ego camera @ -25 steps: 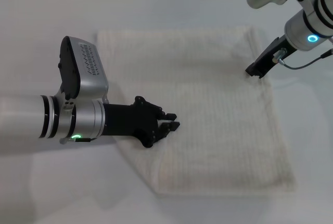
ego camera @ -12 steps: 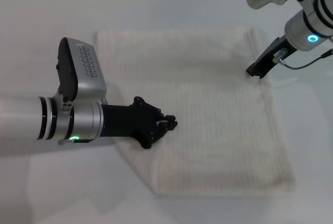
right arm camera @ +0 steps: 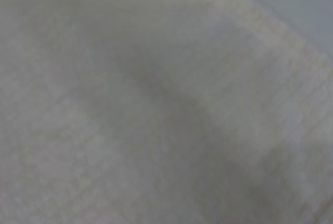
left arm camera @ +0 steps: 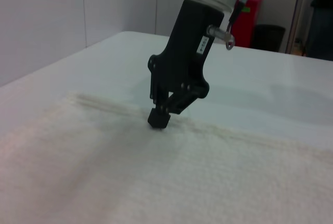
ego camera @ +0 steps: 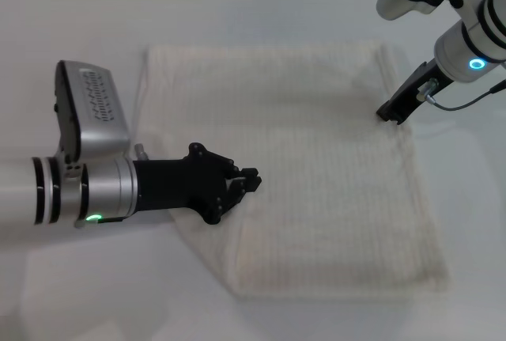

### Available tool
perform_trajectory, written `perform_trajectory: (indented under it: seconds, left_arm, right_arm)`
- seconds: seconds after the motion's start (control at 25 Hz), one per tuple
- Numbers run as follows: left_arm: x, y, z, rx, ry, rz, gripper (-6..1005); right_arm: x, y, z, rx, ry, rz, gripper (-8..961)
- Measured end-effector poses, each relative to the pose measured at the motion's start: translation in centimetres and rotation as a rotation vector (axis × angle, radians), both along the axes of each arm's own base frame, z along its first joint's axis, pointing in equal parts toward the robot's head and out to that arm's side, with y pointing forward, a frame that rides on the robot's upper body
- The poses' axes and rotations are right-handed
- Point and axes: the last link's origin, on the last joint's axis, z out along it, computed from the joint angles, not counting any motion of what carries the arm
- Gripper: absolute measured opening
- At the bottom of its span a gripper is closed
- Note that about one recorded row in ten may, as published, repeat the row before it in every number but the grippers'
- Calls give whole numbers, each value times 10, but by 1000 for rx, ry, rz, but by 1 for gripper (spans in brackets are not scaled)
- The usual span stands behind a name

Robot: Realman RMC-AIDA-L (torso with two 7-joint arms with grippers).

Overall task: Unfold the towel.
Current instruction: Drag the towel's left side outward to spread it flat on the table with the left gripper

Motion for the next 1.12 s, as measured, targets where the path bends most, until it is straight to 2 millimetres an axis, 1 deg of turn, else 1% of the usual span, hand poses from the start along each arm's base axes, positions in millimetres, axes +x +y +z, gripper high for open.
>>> perform_trajectory:
  seconds: [0.16,0.24,0.32,0.52,0.6,0.64,0.8,1.0,1.12]
  left_arm:
    - [-3,-6,3,1,-15,0,62]
    - [-3,-6,3,1,-15,0,62]
    - [-5,-12,6,0,-31,2,62]
    - [-7,-17,13,1,-55,-1,63]
    - [-7,-20,19,4,-83,-1,63]
    - [-7,-20,19,4,-83,-1,63]
    - [-11,-27,35,24,-143,-6,64]
    - [-16,-33,50,50,-198,-12,64]
    - [-20,-36,54,58,-205,-3,65]
  right_arm:
    - [2,-1,-2,-5,-4,-7,-2]
    - [2,-1,-2,-5,-4,-7,-2]
    - [3,-1,-2,-4,-4,-6,-2]
    - [4,-1,-2,2,-5,-5,-3]
    - [4,-1,-2,2,-5,-6,-3]
    - [4,-1,-2,2,-5,-6,-3]
    - [4,-1,-2,3,-5,-6,-3]
    - [3,-1,-1,4,-5,-4,-3]
    - [3,0,-1,4,-5,-3,-3]
